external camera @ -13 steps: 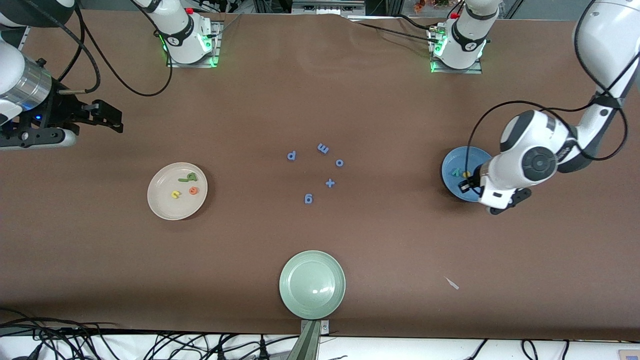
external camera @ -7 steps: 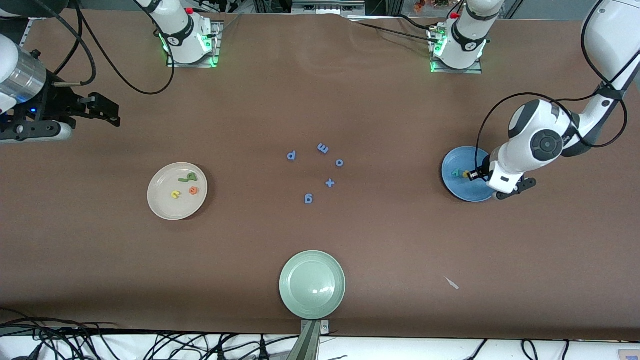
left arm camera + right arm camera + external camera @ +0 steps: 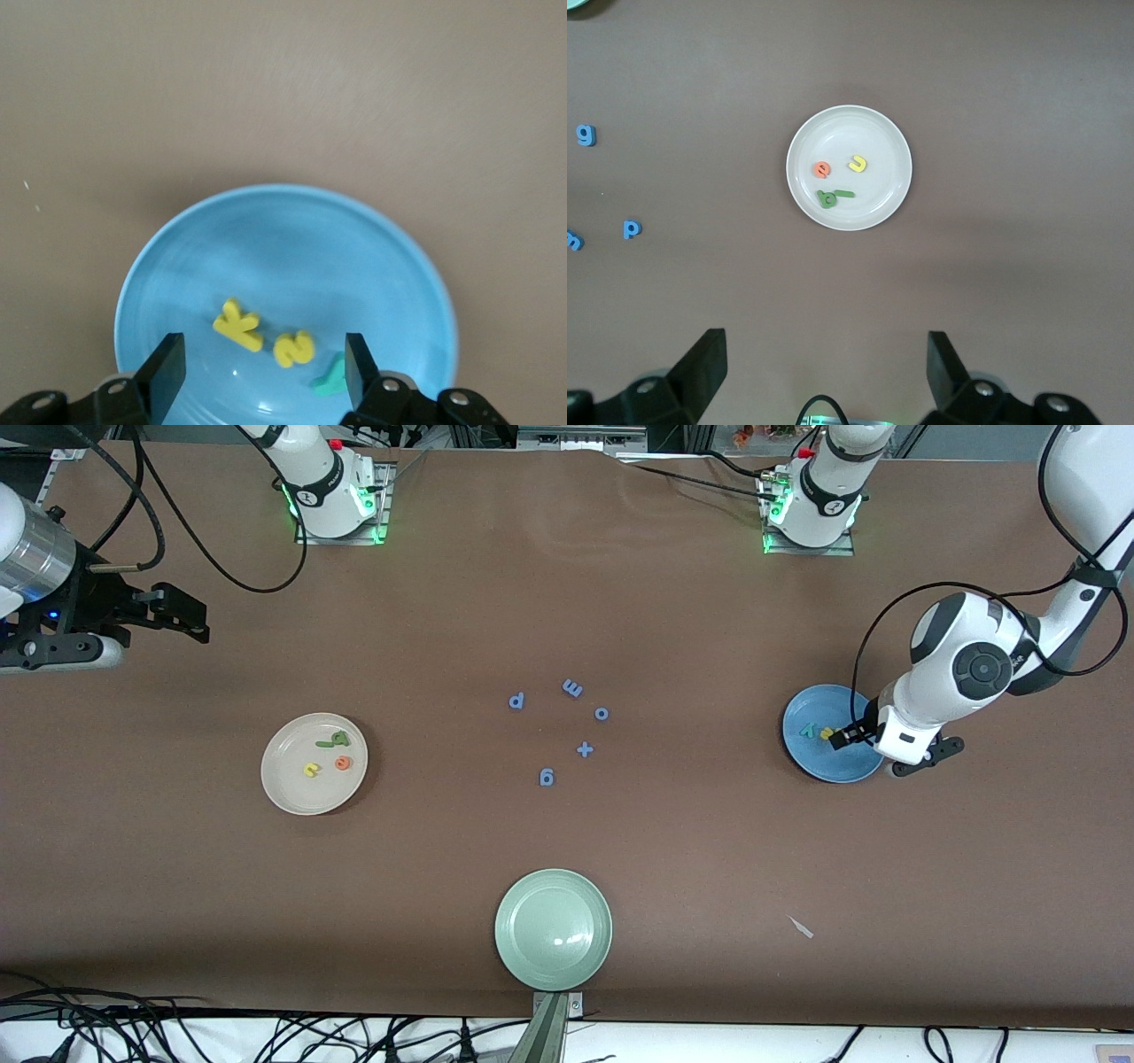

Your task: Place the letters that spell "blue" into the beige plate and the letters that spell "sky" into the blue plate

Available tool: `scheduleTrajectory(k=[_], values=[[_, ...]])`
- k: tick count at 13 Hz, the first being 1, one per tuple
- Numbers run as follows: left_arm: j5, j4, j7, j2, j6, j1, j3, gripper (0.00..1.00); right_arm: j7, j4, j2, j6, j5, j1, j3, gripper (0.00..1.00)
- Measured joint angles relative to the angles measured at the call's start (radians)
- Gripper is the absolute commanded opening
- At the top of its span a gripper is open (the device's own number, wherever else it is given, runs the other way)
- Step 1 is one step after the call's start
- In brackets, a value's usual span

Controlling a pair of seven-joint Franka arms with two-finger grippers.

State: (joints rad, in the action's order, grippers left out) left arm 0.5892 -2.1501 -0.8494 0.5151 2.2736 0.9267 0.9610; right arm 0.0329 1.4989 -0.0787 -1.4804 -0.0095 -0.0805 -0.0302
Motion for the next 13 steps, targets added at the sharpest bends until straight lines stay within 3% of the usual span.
scheduleTrajectory(k=[5, 6, 10, 12, 13], values=[[-0.001, 0.140, -0.005, -0.003, -0.053, 0.012, 0.018, 0.91, 0.000, 0.000, 0.000, 0.002, 0.000, 0.001, 0.003, 1.00], [-0.001, 0.169, -0.005, -0.004, -0.073, 0.026, 0.016, 0.96, 0.000, 0.000, 0.000, 0.002, 0.000, 0.001, 0.004, 1.00], [-0.018, 0.359, 0.156, -0.004, -0.307, 0.077, 0.016, 0.99, 0.000, 0.000, 0.000, 0.002, 0.000, 0.001, 0.004, 1.00], [-0.127, 0.446, 0.230, -0.012, -0.378, 0.071, 0.007, 0.99, -0.001, 0.000, 0.000, 0.002, 0.000, 0.002, 0.005, 1.00], [-0.216, 0.479, 0.258, -0.033, -0.394, 0.043, -0.035, 0.99, -0.001, 0.000, 0.000, 0.002, 0.000, 0.002, 0.006, 1.00]])
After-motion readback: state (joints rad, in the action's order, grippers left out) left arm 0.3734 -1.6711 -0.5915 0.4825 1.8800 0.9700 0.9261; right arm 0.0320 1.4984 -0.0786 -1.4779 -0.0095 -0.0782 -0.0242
